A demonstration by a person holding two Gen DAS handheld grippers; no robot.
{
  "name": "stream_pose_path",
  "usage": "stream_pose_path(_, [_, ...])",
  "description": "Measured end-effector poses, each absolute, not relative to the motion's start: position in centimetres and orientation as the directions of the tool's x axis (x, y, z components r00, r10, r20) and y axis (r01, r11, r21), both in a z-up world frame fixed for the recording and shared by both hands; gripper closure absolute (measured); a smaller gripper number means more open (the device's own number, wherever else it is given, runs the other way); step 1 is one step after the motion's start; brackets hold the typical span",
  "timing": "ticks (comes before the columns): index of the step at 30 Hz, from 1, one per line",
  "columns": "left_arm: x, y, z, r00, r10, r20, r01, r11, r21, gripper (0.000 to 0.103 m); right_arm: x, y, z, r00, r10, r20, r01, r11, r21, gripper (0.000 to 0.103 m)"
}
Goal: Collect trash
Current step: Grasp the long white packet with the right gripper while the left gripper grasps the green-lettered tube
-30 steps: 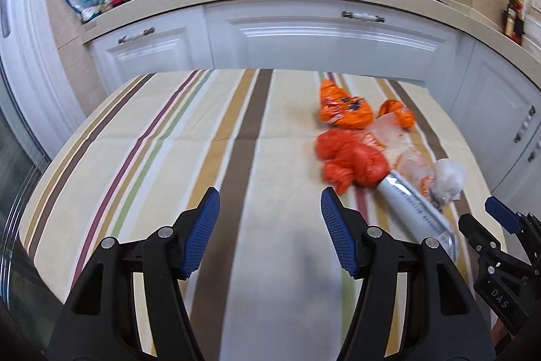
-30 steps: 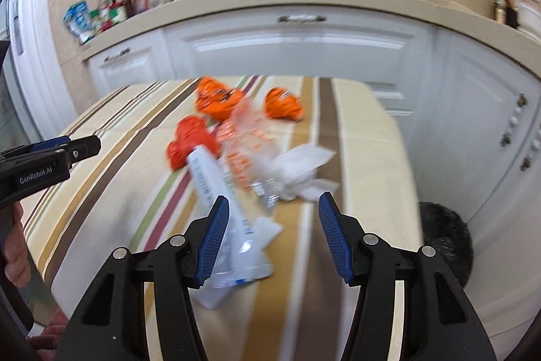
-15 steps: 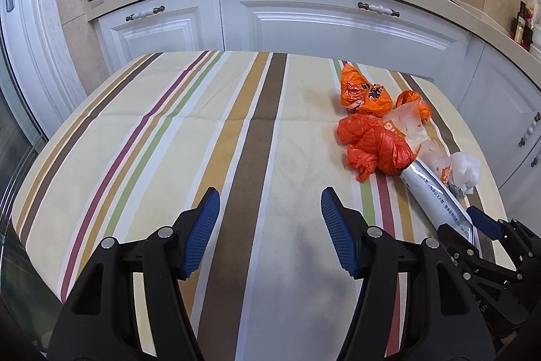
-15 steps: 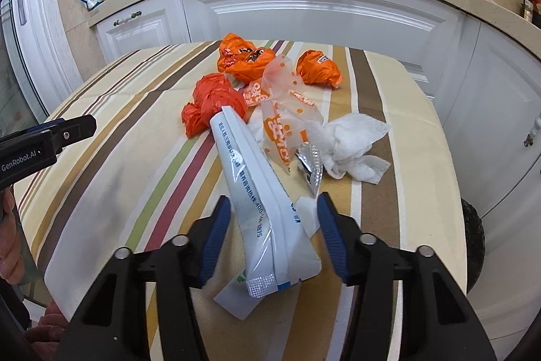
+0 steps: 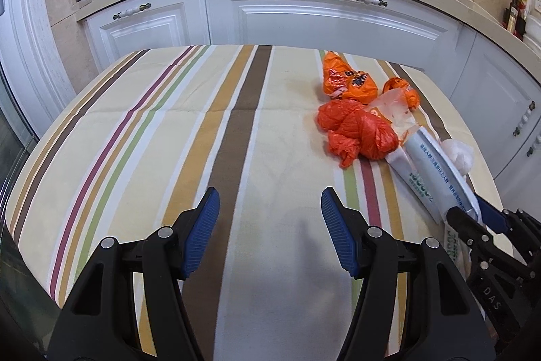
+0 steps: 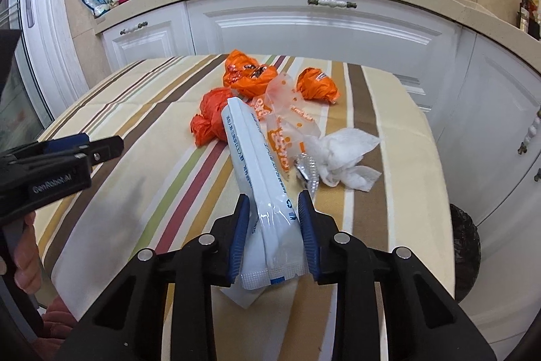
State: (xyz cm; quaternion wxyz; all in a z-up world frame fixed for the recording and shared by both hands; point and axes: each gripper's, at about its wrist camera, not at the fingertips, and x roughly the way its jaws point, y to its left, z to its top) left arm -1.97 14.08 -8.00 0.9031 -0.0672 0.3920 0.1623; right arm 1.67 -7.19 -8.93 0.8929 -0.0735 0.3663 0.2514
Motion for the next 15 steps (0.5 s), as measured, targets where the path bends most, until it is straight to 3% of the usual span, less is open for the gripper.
stream_pose_path(15, [-0.5, 5.9, -9.0, 0.668, 0.123, -0.734, -0.159, 0.987, 0.021, 0.042, 1.7, -15.0, -7.7, 0.696, 0.328, -0.638, -0.337, 0.935, 0.113, 0.072])
